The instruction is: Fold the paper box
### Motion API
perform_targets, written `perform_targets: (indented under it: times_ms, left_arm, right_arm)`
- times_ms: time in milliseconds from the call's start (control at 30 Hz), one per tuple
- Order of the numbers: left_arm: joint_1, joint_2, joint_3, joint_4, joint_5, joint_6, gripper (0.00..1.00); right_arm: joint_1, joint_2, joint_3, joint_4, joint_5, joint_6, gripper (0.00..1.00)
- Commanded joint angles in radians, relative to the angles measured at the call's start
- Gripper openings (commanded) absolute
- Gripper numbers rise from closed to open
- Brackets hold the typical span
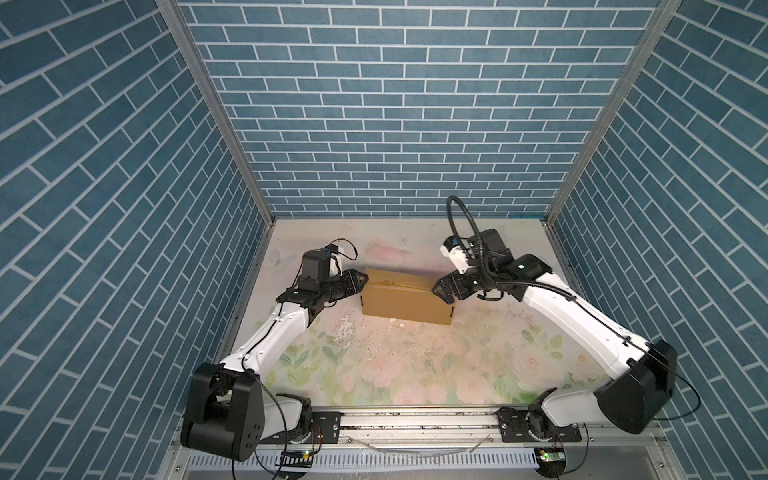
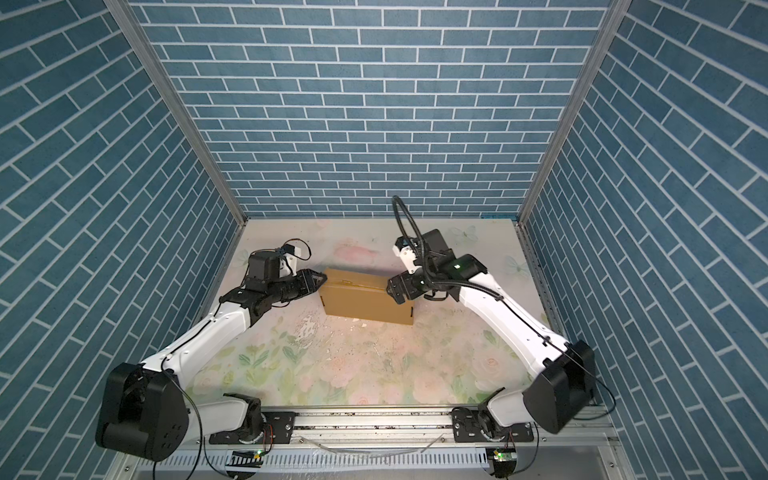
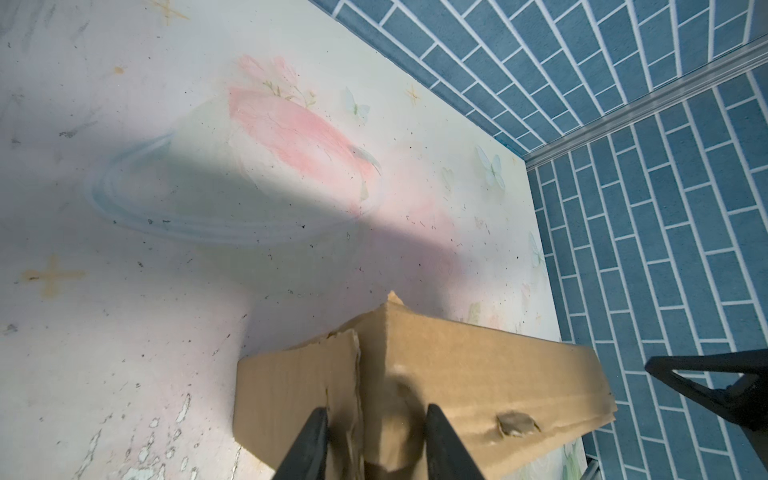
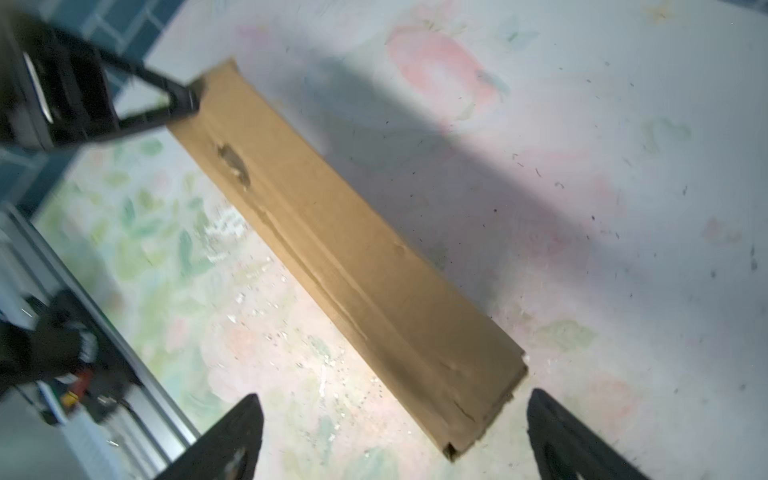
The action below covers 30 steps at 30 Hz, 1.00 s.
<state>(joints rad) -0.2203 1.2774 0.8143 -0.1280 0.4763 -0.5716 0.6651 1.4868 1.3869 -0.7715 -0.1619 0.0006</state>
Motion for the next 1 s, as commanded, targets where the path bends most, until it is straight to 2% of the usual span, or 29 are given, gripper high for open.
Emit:
perform_targets:
  times_ms: [0, 200, 400, 533, 733, 967]
  left_arm:
    - [-0.005, 0.027, -0.006, -0.133, -0.028, 0.031, 0.39]
    - [-0.004, 0.022, 0.004, -0.147, -0.029, 0.039, 0.39]
    - [-0.004, 0.023, 0.005, -0.15, -0.028, 0.042, 0.39]
    - [-0.005, 0.022, 0.006, -0.152, -0.028, 0.044, 0.39]
    - [-0.005, 0.028, 0.014, -0.15, -0.025, 0.043, 0.39]
    - [-0.004, 0.016, 0.015, -0.147, -0.01, 0.032, 0.39]
  right_arm:
    - [0.008, 0.132, 0.14, -0.161, 0.147, -0.285, 0.95]
    - [0.048, 0.261, 0.279, -0.209, 0.023, -0.332, 0.88]
    - [0.06, 0.359, 0.367, -0.26, -0.042, -0.361, 0.85]
    - [0.059, 0.384, 0.373, -0.259, -0.116, -0.381, 0.86]
    - [0.06, 0.451, 0.407, -0.262, -0.106, -0.379, 0.83]
    - [0.061, 0.457, 0.416, -0.241, -0.148, -0.373, 0.57]
